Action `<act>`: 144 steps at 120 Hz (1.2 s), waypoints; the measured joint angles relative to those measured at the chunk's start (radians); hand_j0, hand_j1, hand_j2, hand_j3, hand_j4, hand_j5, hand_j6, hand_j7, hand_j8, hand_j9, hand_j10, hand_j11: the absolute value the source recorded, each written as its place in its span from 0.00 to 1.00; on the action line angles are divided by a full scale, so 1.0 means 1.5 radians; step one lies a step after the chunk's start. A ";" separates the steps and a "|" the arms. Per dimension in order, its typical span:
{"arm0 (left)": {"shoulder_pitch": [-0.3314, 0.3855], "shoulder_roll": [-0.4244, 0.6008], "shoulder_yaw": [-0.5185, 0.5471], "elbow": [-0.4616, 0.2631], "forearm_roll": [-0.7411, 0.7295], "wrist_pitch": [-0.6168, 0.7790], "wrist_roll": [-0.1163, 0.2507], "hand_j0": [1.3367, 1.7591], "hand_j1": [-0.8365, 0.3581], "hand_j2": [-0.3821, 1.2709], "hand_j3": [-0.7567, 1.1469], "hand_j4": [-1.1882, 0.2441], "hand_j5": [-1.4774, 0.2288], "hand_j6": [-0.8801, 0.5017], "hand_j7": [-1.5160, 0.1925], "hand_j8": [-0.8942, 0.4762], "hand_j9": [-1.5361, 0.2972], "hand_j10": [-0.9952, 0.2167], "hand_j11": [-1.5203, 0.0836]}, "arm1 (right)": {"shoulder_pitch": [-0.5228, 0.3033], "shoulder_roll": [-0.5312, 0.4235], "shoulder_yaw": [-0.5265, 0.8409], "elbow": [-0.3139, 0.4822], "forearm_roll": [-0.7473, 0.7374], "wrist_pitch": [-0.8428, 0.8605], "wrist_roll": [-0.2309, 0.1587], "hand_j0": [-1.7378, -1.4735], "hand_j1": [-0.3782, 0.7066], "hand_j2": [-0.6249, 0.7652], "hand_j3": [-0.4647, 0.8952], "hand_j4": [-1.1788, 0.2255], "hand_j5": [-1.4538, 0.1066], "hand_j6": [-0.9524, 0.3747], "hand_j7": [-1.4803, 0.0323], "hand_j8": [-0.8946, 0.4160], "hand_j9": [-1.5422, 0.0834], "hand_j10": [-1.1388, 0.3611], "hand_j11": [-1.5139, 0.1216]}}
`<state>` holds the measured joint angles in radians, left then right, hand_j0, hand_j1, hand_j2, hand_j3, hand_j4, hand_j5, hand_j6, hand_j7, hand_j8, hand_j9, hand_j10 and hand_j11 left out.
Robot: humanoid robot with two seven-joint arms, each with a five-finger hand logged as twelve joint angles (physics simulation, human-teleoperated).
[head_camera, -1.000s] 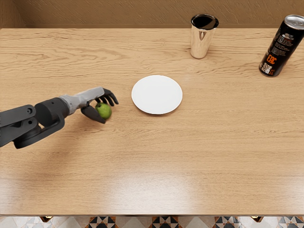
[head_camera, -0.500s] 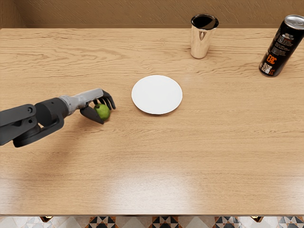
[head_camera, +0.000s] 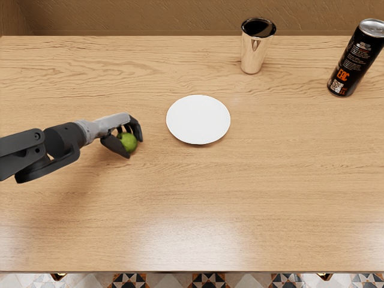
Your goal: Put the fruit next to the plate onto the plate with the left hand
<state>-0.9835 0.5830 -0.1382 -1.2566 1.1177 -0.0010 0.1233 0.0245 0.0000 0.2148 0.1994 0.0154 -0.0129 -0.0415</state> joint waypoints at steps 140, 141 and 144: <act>-0.206 -0.120 -0.001 0.106 -0.093 -0.191 0.002 0.73 0.38 0.44 0.40 0.32 0.16 0.43 0.23 0.49 0.23 0.47 0.25 | 0.000 0.000 0.000 0.001 0.000 -0.001 0.000 0.30 0.06 0.45 0.34 0.82 0.91 0.70 0.95 0.66 0.93 0.74 0.90; -0.207 -0.123 -0.001 0.109 -0.094 -0.192 0.002 0.73 0.38 0.44 0.40 0.32 0.16 0.43 0.23 0.49 0.23 0.47 0.25 | 0.000 0.000 0.000 0.001 0.000 -0.001 0.000 0.30 0.06 0.45 0.34 0.82 0.91 0.70 0.95 0.66 0.93 0.74 0.90; -0.209 -0.130 -0.001 0.117 -0.095 -0.195 0.002 0.73 0.38 0.45 0.40 0.32 0.16 0.43 0.22 0.50 0.22 0.48 0.25 | 0.000 0.000 0.000 0.001 0.000 -0.001 0.000 0.30 0.06 0.45 0.34 0.82 0.91 0.70 0.95 0.66 0.93 0.74 0.90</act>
<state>-1.2965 0.3880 -0.1400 -1.0810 0.9752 -0.2939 0.1268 0.0253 0.0000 0.2148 0.2007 0.0159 -0.0138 -0.0414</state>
